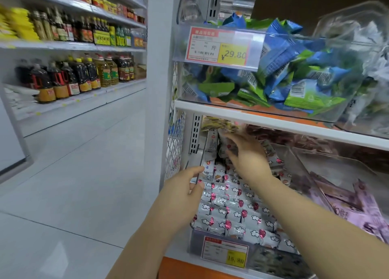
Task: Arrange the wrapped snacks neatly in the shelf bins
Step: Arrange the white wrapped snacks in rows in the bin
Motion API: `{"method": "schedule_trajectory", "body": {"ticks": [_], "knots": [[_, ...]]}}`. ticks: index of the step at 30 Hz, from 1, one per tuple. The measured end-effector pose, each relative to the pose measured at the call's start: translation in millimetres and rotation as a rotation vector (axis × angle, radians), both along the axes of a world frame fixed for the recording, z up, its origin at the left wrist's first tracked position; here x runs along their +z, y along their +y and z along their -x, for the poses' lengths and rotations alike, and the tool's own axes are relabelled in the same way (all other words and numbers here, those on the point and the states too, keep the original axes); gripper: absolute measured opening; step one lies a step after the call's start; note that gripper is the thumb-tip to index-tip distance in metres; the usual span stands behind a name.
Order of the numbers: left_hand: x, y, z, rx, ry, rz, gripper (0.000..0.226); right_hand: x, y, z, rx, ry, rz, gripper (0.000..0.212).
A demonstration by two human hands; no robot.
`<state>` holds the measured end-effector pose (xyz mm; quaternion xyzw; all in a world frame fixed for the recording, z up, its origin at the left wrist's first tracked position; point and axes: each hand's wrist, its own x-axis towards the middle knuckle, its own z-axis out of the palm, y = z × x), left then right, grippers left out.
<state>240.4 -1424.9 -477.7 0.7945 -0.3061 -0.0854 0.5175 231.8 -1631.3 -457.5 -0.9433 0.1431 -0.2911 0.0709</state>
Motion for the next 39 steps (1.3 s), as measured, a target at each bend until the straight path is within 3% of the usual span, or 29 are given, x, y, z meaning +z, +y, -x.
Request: {"method": "schedule_trajectory", "body": {"ticks": [7,13,16,20,26,31,36,39], "knots": [[1,2,-2,-0.019,-0.045,-0.018,0.038,15,25,52,0.041,-0.306,-0.246,0.036],[0,0,-1,-0.005,-0.054,-0.033,0.036,6,35,85,0.012,-0.305,-0.692,0.025],[2,0,2,-0.006,-0.156,-0.061,0.037,7,32,86,0.038,-0.293,-0.93,0.027],[10,-1,7,-0.005,-0.302,-0.094,0.046,17,37,92,0.164,-0.271,-1.027,0.022],[18,-4,11,0.002,-0.311,0.037,0.042,34,54,93,0.383,-0.245,-0.911,0.026],[14,-2,6,0.141,-0.247,0.115,0.038,27,40,75,0.111,-0.26,-0.478,0.034],[2,-2,0,0.126,-0.157,0.018,0.041,14,28,61,-0.017,-0.316,-0.439,0.038],[-2,-3,-2,0.115,-0.108,0.01,0.037,6,23,56,-0.028,-0.243,-0.431,0.036]]}}
